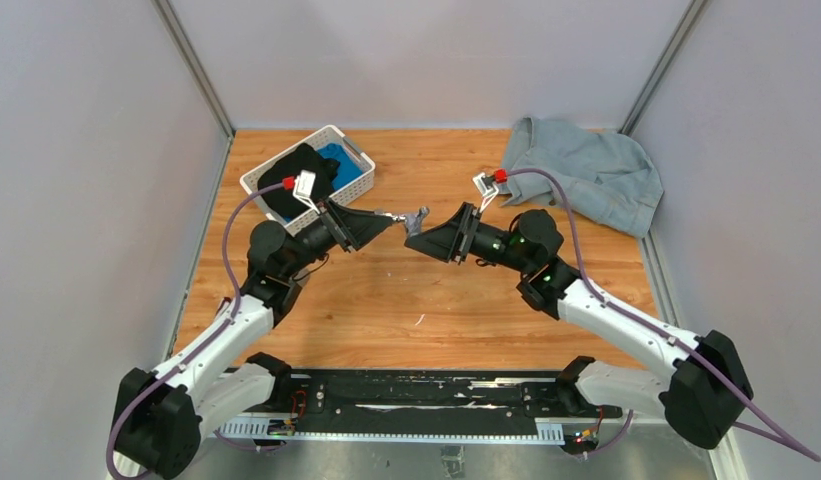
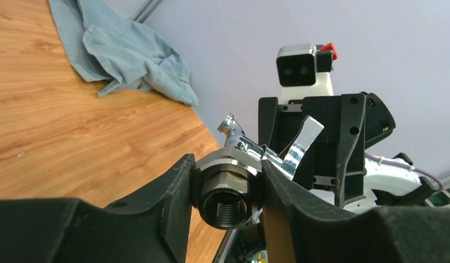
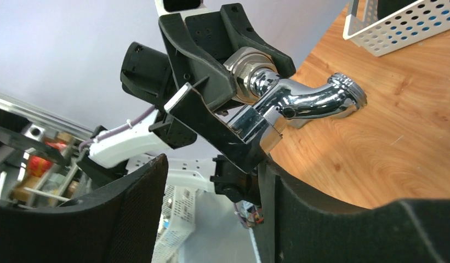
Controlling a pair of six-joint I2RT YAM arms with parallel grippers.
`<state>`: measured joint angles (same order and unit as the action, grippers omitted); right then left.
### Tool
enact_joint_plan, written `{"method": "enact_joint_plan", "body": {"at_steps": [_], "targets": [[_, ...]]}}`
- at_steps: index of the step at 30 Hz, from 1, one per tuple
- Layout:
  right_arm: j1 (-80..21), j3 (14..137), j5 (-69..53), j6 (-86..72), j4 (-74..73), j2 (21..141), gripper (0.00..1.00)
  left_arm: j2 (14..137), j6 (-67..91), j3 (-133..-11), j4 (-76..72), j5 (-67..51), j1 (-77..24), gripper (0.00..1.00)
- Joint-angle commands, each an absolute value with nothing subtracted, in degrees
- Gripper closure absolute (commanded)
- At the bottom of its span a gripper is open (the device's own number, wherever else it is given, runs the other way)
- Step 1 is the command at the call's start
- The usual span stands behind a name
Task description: Install the water faucets
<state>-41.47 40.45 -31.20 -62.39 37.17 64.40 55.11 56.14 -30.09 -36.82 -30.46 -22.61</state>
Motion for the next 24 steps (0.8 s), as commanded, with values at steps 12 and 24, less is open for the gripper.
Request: {"method": "enact_joint_plan", "body": {"at_steps": [12, 24], "targets": [[-43.7, 50.7, -32.9, -17.8, 13.7, 44.1, 0.35, 58.1, 61.0, -34.4, -21.8, -36.8, -22.4, 1.0], [-43.7, 41.8, -31.6, 9.3, 7.3, 36.8, 0.36, 58.9, 68.7, -39.1, -16.8, -38.5, -22.4, 1.0]]}}
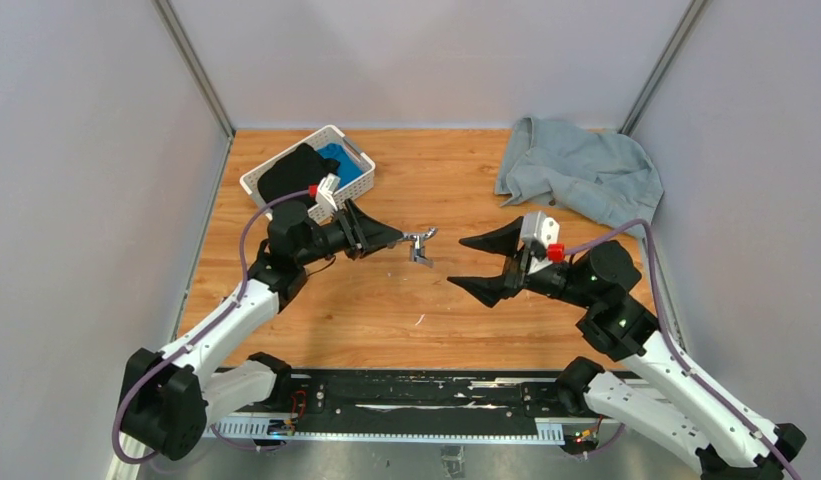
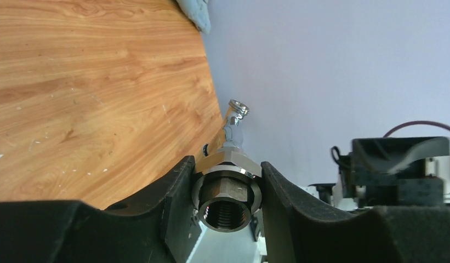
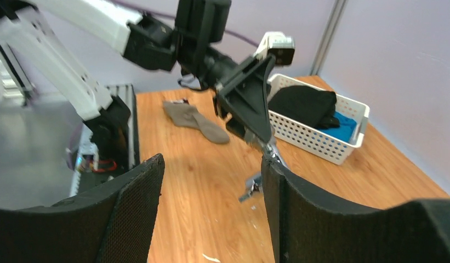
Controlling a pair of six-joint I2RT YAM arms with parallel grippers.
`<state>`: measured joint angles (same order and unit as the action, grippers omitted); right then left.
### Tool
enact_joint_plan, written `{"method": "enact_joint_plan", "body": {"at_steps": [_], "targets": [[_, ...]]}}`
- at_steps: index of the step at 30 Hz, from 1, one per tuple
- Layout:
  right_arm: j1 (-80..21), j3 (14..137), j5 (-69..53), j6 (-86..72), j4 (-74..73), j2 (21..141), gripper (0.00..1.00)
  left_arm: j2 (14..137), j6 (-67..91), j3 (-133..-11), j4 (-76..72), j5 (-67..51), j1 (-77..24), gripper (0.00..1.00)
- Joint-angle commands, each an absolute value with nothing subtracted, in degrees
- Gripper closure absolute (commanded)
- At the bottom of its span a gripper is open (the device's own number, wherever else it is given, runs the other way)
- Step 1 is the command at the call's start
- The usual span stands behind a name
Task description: Install the water faucets
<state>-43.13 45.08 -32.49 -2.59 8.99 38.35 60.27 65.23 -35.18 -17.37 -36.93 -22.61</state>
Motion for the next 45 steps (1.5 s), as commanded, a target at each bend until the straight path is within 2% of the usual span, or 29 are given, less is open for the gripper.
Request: {"method": "enact_joint_plan", "body": {"at_steps": [1, 4, 7, 10, 13, 20, 24, 34, 40, 45], "targets": [[-43.7, 41.2, -30.7, 10.3, 7.4, 36.8, 0.36, 58.8, 68.8, -39.8, -15.4, -38.5, -22.4, 1.0], [-43.7, 39.8, -27.0, 12.3, 7.5, 37.6, 0.35, 59.3, 69.0, -42.2, -12.2, -39.6, -22.3, 1.0], [-43.7, 40.4, -27.9, 15.9, 5.4, 39.7, 0.24, 59.9, 68.9, -43.8, -8.8, -39.9, -22.4, 1.0], [-45.7, 38.4, -28.1, 21.9, 7.1, 39.2, 0.21, 60.3, 68.4, -45.5, -5.2, -39.9, -22.3, 1.0], [-49.2, 36.2, -21.8, 29.3, 9.1, 38.0, 0.18, 60.7, 69.5, -46.4, -3.9, -40.3, -22.4, 1.0], [-53.3, 35.6, -7.8, 44.6, 9.7, 39.9, 0.21, 62.6, 71.0, -49.8, 1.9, -42.9, -22.3, 1.0], [-55.5, 35.5, -0.8, 51.9, 9.6, 43.3, 0.22, 63.3, 74.3, -49.1, -1.7, -46.2, -22.3, 1.0], [-58.2, 31.9, 1.8, 58.3, 22.7, 48.3, 0.25, 62.0, 75.8, -50.2, -2.4, -51.6, -22.3, 1.0], [-58.4, 31.7, -1.0, 58.7, 28.2, 50.5, 0.27, 61.5, 75.2, -49.9, -1.6, -53.6, -22.3, 1.0], [-58.4, 33.5, -3.7, 58.8, 28.6, 53.5, 0.33, 61.3, 75.6, -49.7, -1.9, -54.2, -22.3, 1.0]]}}
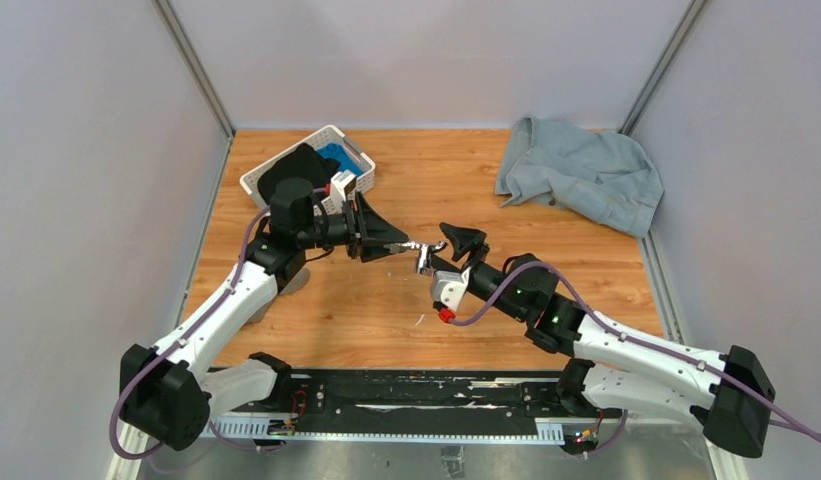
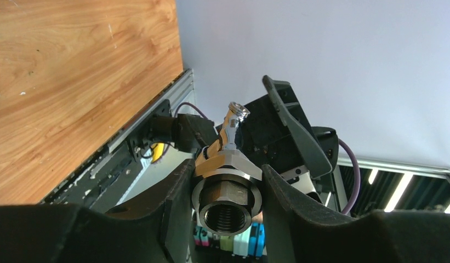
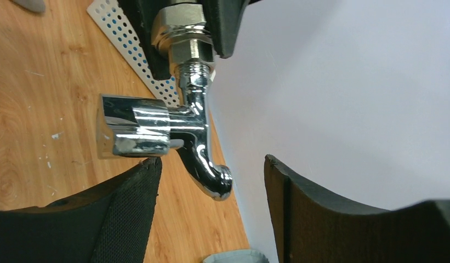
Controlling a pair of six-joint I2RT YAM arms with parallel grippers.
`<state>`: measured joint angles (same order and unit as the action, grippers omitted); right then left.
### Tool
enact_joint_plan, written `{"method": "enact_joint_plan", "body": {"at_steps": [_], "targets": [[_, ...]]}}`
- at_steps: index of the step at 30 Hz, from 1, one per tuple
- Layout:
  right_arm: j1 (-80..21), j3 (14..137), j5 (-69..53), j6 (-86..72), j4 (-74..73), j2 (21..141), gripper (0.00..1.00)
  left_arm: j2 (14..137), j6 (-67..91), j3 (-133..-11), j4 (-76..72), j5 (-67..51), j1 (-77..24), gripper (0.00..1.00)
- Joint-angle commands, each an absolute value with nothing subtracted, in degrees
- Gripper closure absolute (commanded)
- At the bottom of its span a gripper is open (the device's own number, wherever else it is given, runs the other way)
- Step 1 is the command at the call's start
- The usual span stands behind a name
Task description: Install the water faucets
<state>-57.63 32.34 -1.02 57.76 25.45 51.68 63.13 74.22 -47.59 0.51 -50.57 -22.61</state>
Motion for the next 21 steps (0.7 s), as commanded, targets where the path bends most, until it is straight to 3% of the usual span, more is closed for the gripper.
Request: {"method": "enact_joint_plan", "body": {"at_steps": [1, 4, 14, 21], "targets": [[-58.5, 33.7, -4.5, 58.7, 28.5, 53.8, 0.35, 61.3, 75.9, -49.5, -2.3, -54.3, -22.3, 1.0], [-58.4, 34.2, -5.7, 58.3, 28.1, 54.1, 0.42, 61.1, 76.4, -49.3, -3.2, -54.7, -22.3, 1.0], [-58.4, 34.8, -6.6, 52.3, 28.8, 53.6, 0.82, 61.2, 75.7, -48.7, -3.1, -55.3, -22.3, 1.0], [-58.4, 35.3, -6.7, 44.7, 28.9, 54.4, 0.96, 61.0, 75.3, -48.3, -3.2, -55.7, -22.3, 1.0]]}}
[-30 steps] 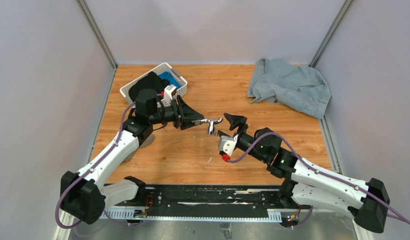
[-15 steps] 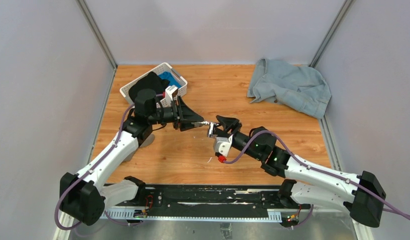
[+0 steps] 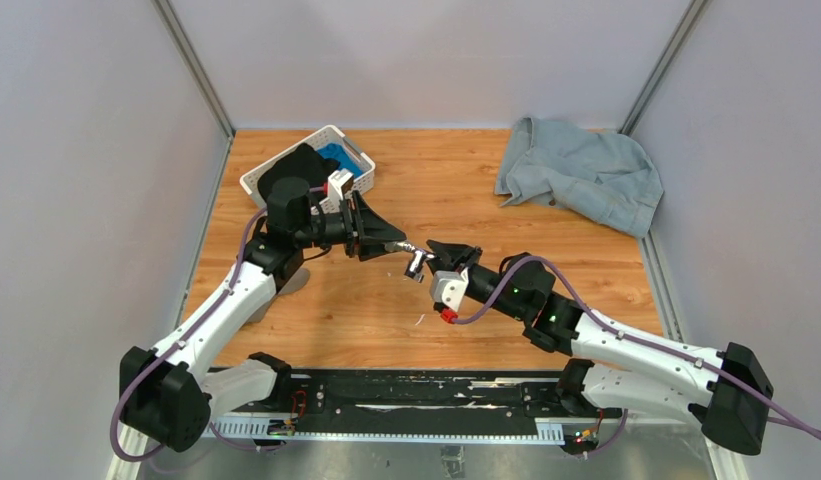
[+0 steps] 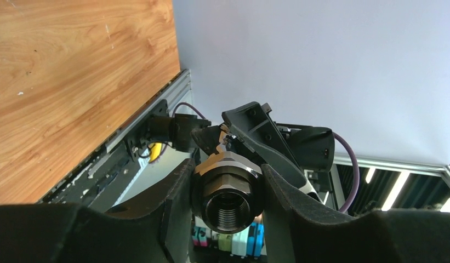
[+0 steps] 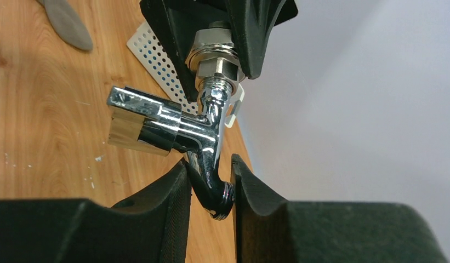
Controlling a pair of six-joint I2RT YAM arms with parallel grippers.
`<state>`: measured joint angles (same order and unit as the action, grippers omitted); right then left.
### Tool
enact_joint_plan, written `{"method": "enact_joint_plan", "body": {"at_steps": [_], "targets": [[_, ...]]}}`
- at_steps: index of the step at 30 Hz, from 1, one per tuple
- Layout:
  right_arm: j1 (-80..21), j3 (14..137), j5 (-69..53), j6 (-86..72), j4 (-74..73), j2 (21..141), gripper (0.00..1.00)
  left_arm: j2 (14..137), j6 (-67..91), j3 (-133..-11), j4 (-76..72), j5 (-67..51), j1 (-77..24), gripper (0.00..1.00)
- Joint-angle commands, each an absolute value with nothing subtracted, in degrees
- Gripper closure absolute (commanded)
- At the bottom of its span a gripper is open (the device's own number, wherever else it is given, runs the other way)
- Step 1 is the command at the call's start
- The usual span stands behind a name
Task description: Install the water faucets
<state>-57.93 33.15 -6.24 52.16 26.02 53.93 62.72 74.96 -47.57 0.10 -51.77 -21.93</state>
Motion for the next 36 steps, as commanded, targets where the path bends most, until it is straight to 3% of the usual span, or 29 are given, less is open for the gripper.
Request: {"method": "enact_joint_plan", "body": {"at_steps": [1, 9, 18, 20, 22, 25, 30, 36], "targets": [[-58.4, 35.5, -6.8, 43.6, 28.9, 54.5, 1.0, 61.0, 75.2, -48.1, -3.2, -55.7, -22.3, 1.0], [-58.4, 45.5, -4.9, 27.0, 12.6, 57.3, 1.0, 62.4, 69.4, -49.4, -0.7, -59.4, -22.3, 1.0], [-57.8, 44.0, -5.7, 11.6, 10.0, 54.4, 1.0, 62.3, 67.6, -49.2, -2.5, -60.3, -22.3, 1.0], [-57.8, 44.1, -4.9, 13.1, 8.2, 53.5, 0.74, 62.4, 68.4, -49.1, -2.6, -59.3, -22.3, 1.0], [-57.8, 43.2, -3.1, 15.3, 7.1, 51.7, 0.54, 62.4, 69.4, -49.0, -2.5, -58.3, -22.3, 1.0], [-57.8, 39.8, -1.9, 20.5, 9.0, 47.1, 0.33, 62.2, 72.7, -48.2, -3.0, -55.8, -22.3, 1.0], [-58.2, 31.1, -10.8, 36.2, 16.0, 39.0, 0.19, 60.1, 82.8, -45.0, -9.1, -50.1, -22.3, 1.0], [-60.4, 31.4, -5.5, 43.2, 14.7, 38.5, 0.19, 58.4, 90.4, -40.1, -11.8, -45.7, -22.3, 1.0]]}}
